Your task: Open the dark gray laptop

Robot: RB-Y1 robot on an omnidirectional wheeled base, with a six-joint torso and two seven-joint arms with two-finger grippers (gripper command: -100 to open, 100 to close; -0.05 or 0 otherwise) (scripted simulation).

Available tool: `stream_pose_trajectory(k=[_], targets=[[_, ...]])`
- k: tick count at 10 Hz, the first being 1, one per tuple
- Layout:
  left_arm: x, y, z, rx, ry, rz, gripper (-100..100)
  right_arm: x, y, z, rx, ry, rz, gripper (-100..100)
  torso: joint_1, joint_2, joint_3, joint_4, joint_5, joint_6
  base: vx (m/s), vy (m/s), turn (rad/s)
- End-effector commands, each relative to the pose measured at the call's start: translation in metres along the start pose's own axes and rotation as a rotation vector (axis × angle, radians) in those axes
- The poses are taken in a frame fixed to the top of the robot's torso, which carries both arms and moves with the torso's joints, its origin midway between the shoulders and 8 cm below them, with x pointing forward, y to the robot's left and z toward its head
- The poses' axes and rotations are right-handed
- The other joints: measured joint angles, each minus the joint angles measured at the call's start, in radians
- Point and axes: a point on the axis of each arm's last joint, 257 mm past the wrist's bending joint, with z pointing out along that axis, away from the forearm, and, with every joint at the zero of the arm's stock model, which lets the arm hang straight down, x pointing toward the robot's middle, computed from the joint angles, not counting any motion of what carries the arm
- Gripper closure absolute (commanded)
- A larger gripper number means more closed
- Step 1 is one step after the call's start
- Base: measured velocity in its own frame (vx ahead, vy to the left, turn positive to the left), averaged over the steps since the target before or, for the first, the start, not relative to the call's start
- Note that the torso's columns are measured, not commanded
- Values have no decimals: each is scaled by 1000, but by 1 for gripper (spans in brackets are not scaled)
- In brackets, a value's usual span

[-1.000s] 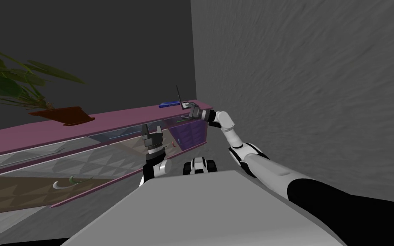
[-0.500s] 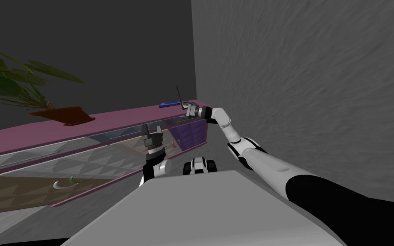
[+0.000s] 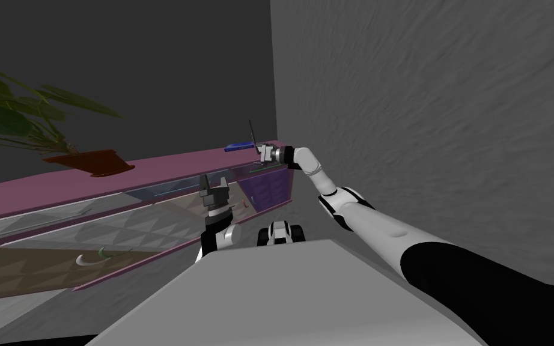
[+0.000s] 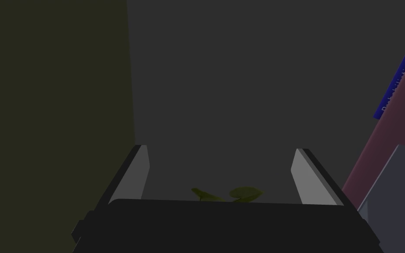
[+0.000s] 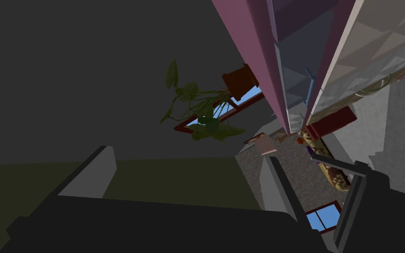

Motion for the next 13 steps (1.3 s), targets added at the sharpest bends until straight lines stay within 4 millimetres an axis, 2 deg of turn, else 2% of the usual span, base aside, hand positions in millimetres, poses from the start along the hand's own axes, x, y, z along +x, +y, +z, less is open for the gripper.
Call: stream_pose_trajectory(k=[1,5,13], targets=[[0,0,0,0,0,0,0,9,-8,4,1,53,-68,-100,0,0,0,0,0,0,7,10,3],[0,0,0,0,0,0,0,23,-23,18,-29,158,-199,-100,-1,1,1,0,0,0,18,19,17],[0,0,0,0,0,0,0,48,-55,24,-23,326,-394,-100,0,1,0,0,0,0,19,24,17]])
